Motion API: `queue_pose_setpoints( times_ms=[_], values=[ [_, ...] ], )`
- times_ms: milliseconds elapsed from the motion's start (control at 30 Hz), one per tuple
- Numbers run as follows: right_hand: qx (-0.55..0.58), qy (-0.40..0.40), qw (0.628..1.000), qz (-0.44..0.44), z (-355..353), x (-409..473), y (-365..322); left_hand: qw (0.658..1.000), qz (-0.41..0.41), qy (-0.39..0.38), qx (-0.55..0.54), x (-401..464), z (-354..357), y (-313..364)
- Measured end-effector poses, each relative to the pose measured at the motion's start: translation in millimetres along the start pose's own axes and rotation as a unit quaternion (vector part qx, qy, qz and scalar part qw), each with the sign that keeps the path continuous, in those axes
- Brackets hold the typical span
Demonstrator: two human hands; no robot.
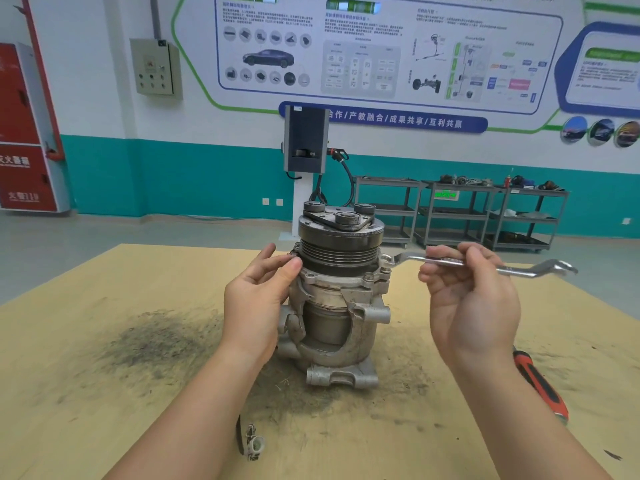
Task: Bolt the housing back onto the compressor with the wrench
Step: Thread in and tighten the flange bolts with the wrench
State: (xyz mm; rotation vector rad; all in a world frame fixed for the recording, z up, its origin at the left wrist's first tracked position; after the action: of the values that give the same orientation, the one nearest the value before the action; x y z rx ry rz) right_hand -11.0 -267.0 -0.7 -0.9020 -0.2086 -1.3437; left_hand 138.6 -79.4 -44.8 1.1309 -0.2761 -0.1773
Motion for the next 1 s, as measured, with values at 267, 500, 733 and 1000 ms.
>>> queue_pose_setpoints(
  times_ms=[267,500,733,1000],
  values=[
    [-0.015,0.022,0.997,0.077,-15.4,13.8,14.7,1.000,-0.007,0.010,0.001,-4.6,1.5,-0.2],
    [-0.025,-0.043,0.990,0.132,-14.6,27.4,16.7,0.994,0.067,-0.009,0.089,-22.8,10.8,1.6],
    [-0.023,0.027,0.988,0.151,-18.1,20.6,30.6,0.964,0.037,-0.009,0.263,-24.5,16.0,-6.3],
    [-0.087,0.062,0.992,-0.065,-10.7,-15.0,7.1,0.968,0.006,0.000,0.251,-25.8,17.7,-1.2]
  ],
)
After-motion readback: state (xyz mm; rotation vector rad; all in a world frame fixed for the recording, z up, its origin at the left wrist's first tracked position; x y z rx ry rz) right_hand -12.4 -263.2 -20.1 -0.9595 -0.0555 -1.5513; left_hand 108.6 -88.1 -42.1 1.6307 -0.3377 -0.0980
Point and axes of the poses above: each hand's wrist, its own x-axis towards the middle knuckle, its own z-axis out of the palm, y = z × x, the point moved 5 cm from there along x, towards the middle knuckle, and after that the axes turned 15 degrees about -z, right-handed, at the moved point
